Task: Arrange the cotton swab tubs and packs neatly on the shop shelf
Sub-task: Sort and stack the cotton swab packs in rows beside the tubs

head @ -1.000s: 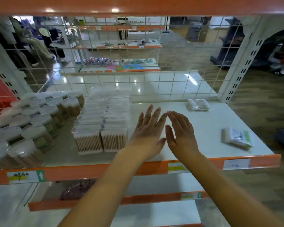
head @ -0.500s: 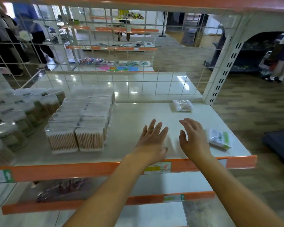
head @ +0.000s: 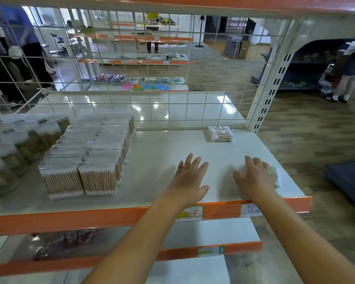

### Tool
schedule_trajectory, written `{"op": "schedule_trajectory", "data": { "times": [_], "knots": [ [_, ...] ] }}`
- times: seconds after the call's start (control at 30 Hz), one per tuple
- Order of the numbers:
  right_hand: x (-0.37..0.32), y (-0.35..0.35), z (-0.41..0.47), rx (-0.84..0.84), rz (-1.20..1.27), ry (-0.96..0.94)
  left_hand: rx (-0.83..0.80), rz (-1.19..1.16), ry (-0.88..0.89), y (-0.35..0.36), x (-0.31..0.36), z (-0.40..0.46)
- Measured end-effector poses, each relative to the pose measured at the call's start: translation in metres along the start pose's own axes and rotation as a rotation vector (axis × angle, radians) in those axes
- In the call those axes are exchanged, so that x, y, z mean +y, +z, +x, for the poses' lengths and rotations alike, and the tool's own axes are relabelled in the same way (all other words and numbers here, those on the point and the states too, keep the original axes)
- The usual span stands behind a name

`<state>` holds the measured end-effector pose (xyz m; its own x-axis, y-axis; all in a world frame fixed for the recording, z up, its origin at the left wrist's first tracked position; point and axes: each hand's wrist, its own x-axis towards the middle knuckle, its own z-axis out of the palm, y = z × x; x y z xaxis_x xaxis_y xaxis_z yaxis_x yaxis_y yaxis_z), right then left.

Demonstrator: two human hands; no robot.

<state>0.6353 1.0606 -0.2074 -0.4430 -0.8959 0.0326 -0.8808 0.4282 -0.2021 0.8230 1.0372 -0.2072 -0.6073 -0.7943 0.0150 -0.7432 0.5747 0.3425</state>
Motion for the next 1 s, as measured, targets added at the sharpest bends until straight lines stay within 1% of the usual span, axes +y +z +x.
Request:
{"op": "schedule_trajectory", "data": {
  "times": [0.1,0.2,0.37,0.43,0.47,0.53,0.57,0.6,0.63,0.67,0.7,0.77,0.87,0.93,1.0],
  "knots": [
    [-0.001,0.001,0.0,-0.012,-0.04,-0.054,0.002,-0.039,-0.014,0.003,-0.002,0.003],
    [-0.004,0.004,0.0,-0.011,-0.023,-0.167,0.007,-0.074,-0.026,0.006,-0.004,0.005],
    [-0.018,0.008,-0.006,0.016,0.173,-0.397,0.04,-0.131,-0.064,0.004,-0.01,0.011],
    [-0.023,0.005,-0.01,0.013,0.274,-0.44,0.059,-0.155,-0.075,0.002,-0.01,0.014],
    [-0.025,0.005,-0.011,0.062,0.313,-0.448,0.067,-0.167,-0.078,0.001,-0.01,0.015],
    [-0.023,0.008,-0.007,0.253,0.311,-0.376,0.077,-0.179,-0.074,0.001,-0.01,0.017],
    [-0.021,0.007,-0.005,0.287,0.259,-0.294,0.077,-0.181,-0.07,0.001,-0.01,0.017],
    [-0.019,0.004,-0.003,0.22,0.178,-0.169,0.076,-0.183,-0.07,0.001,-0.01,0.017],
    [-0.015,0.002,0.0,0.101,0.101,-0.036,0.075,-0.185,-0.071,0.002,-0.01,0.017],
    [-0.011,0.001,0.002,0.005,0.045,0.064,0.073,-0.183,-0.074,0.004,-0.01,0.017],
    [-0.007,0.001,0.002,-0.055,0.023,0.126,0.071,-0.18,-0.077,0.005,-0.01,0.016],
    [-0.005,0.002,0.002,-0.1,0.033,0.149,0.068,-0.171,-0.085,0.007,-0.01,0.016],
    [-0.005,0.001,-0.001,-0.086,0.017,0.083,0.047,-0.167,-0.086,0.008,-0.011,0.014],
    [-0.007,-0.002,-0.004,-0.06,0.065,0.053,0.032,-0.156,-0.077,0.008,-0.012,0.012],
    [-0.009,-0.003,-0.007,-0.047,0.168,0.026,0.025,-0.135,-0.077,0.008,-0.015,0.009]
  ]
}}
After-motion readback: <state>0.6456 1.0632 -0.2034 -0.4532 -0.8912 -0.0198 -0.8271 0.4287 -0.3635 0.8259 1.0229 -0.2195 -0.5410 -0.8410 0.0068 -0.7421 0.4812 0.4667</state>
